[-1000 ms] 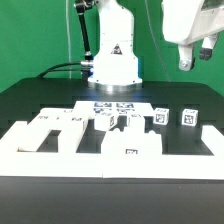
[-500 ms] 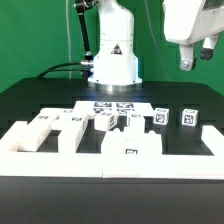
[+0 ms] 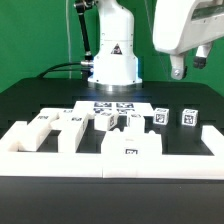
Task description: Assemble chair
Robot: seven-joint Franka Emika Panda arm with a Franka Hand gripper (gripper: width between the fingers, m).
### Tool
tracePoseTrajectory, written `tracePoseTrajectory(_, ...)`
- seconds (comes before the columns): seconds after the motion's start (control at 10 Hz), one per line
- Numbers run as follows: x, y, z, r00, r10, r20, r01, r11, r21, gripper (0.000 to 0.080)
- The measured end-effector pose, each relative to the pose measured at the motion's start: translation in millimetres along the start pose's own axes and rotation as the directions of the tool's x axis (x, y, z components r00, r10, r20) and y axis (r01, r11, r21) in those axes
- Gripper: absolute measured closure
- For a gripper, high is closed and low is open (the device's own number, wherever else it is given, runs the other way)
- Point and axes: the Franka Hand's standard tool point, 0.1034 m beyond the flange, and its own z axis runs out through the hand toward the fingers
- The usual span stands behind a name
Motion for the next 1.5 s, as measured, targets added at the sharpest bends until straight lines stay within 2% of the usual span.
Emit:
tracePoseTrajectory(0.1, -5.1, 4.8, 0.8, 1.0, -0.007, 0.001, 0.007, 1.0, 0.001, 0.015)
tracePoseTrajectory(0.4, -4.5, 4.1, 0.9, 1.0, 0.021, 0.001, -0.021, 1.0, 0.001, 0.015)
tracePoseTrajectory(0.5, -7.7, 5.8, 2.5, 0.995, 0.103, 0.001, -0.103, 0.995, 0.005, 0.015)
tracePoseTrajectory(0.6, -19.1, 11.9, 8.4, 0.978, 0.21, 0.012, -0.21, 0.978, 0.006, 0.015)
tracePoseTrajectory(0.7, -27.0, 17.0, 18.2, 0.96, 0.278, 0.023, -0.279, 0.96, 0.017, 0.015)
tracePoseTrajectory(0.8, -28.6, 18.9, 24.1, 0.948, 0.318, 0.028, -0.318, 0.948, 0.025, 0.015)
tracePoseTrajectory(1.3, -25.8, 17.2, 22.0, 0.89, 0.454, 0.028, -0.455, 0.89, 0.019, 0.015)
tracePoseTrajectory(1.4, -29.7, 20.9, 22.7, 0.875, 0.483, 0.022, -0.483, 0.875, 0.037, 0.015)
tracePoseTrajectory(1.5, -32.7, 28.4, 30.2, 0.839, 0.544, -0.007, -0.543, 0.838, 0.056, 0.015)
